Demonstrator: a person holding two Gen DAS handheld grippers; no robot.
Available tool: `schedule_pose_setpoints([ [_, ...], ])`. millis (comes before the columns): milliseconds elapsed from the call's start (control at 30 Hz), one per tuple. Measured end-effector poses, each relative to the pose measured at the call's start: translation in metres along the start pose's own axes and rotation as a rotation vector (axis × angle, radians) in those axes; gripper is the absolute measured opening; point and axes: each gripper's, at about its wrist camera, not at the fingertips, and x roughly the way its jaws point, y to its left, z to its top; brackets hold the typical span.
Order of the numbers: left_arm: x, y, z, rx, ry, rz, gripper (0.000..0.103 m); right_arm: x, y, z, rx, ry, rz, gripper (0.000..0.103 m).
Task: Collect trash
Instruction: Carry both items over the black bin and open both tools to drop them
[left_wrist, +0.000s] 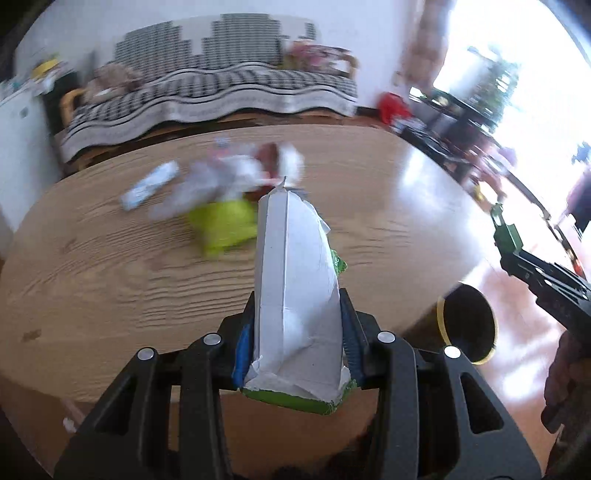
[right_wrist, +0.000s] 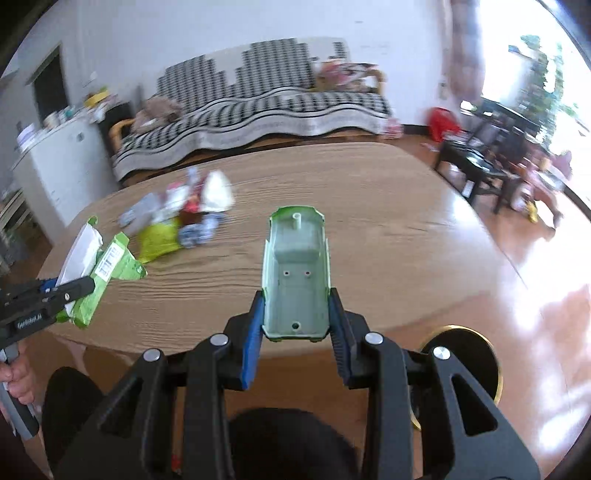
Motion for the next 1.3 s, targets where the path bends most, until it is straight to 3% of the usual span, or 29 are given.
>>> schedule_pose_setpoints([
  [333, 0.06, -0.186, 0.012, 0.212, 0.044, -0.213, 0.04, -0.027, -0.15, -0.041, 0.142, 0.006, -0.178, 0.033],
  [600, 0.126, -0.292, -0.014, 0.323, 0.132, -0.324, 0.04, -0.013, -0.237, -0.083, 0.251, 0.06, -0.251, 0.033],
  [767, 0.175, -0.322, -0.038, 0.353, 0.245, -0.358, 0.04, 0.012, -0.272, -0.109, 0.314, 0.122, -0.239, 0.033],
  [967, 0.214, -0.337, -0.065, 0.403, 0.302, -0.355, 0.041, 0.043, -0.286, -0.135, 0.367, 0.19, -0.217, 0.033],
  [1300, 0.233, -0.351, -0.065, 0.433, 0.313, -0.312, 0.041, 0.074, -0.292, -0.144, 0.394, 0.238, -0.19, 0.033],
])
